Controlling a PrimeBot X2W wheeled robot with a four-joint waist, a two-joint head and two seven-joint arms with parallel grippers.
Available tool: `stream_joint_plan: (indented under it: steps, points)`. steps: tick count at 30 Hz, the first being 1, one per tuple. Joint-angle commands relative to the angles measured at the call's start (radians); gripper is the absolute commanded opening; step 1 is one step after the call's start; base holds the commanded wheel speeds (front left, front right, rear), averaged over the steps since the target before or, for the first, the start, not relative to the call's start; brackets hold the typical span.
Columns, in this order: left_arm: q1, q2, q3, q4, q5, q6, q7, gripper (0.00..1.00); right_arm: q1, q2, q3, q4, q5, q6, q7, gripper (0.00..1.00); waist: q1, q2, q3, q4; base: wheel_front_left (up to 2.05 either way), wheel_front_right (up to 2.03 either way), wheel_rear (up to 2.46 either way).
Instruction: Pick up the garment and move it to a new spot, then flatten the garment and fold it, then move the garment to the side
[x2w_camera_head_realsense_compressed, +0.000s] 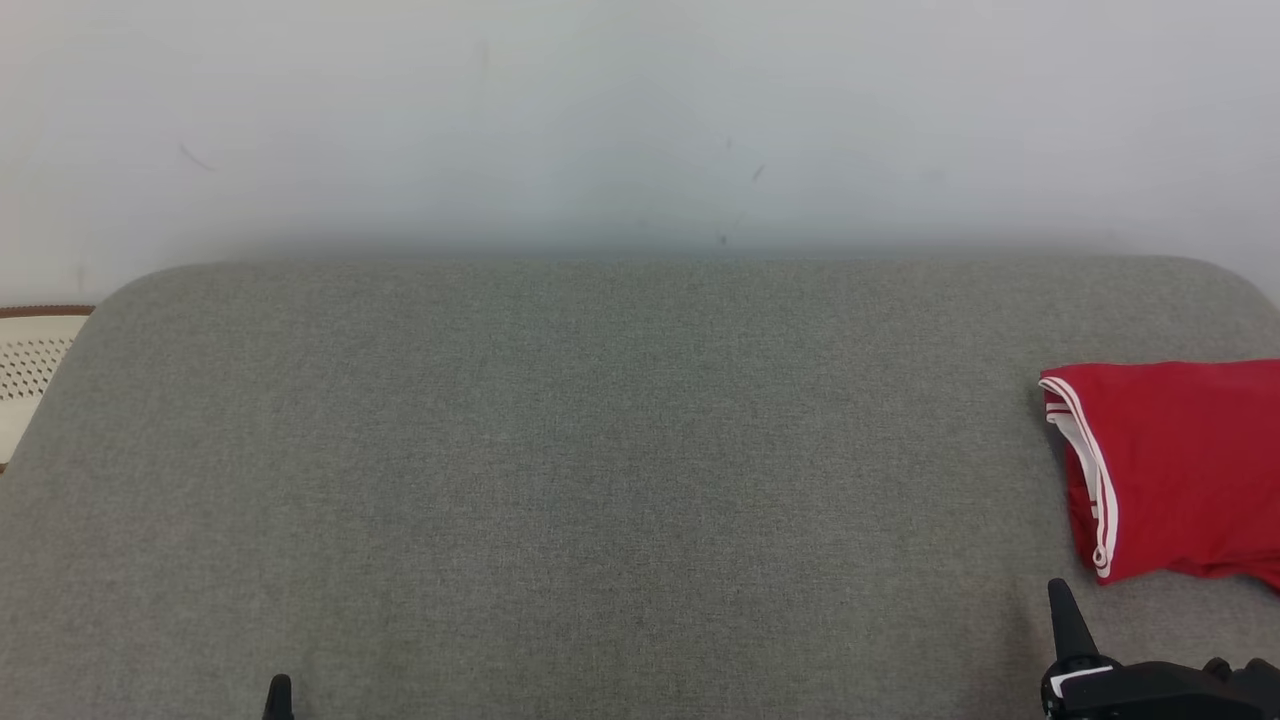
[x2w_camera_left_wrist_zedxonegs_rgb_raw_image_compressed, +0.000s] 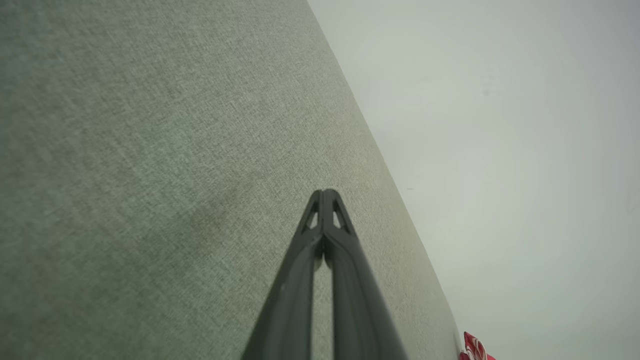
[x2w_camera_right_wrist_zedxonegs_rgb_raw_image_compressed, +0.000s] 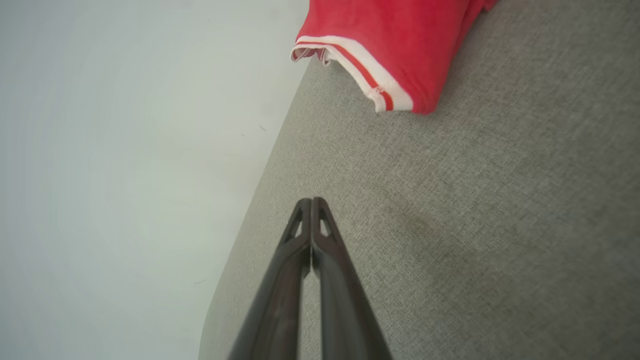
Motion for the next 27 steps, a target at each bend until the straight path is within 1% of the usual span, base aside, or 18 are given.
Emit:
stream_joint_plan:
  steps: [1, 16, 27]
  points:
    - [-0.019, 0.007, 0.002, -0.015, -0.028, -0.004, 0.005, 0.0, 0.001, 0.001, -0.008, -0.019, 0.031, -0.001, 0.007, 0.0, -0.0001, 0.0, 0.0, 0.0, 0.0, 0.0, 0.0]
    - [-0.023, 0.008, 0.0, -0.025, -0.187, -0.014, 0.037, 0.0, 0.011, 0.008, -0.045, -0.047, 0.183, -0.001, 0.052, 0.0, -0.0001, 0.0, 0.003, 0.005, 0.0, 0.0, 0.0]
    - [-0.026, 0.009, -0.001, -0.033, -0.279, -0.02, 0.057, 0.0, 0.014, 0.011, -0.066, -0.063, 0.277, -0.001, 0.078, 0.0, -0.0001, 0.0, 0.005, 0.009, 0.0, 0.0, 0.0]
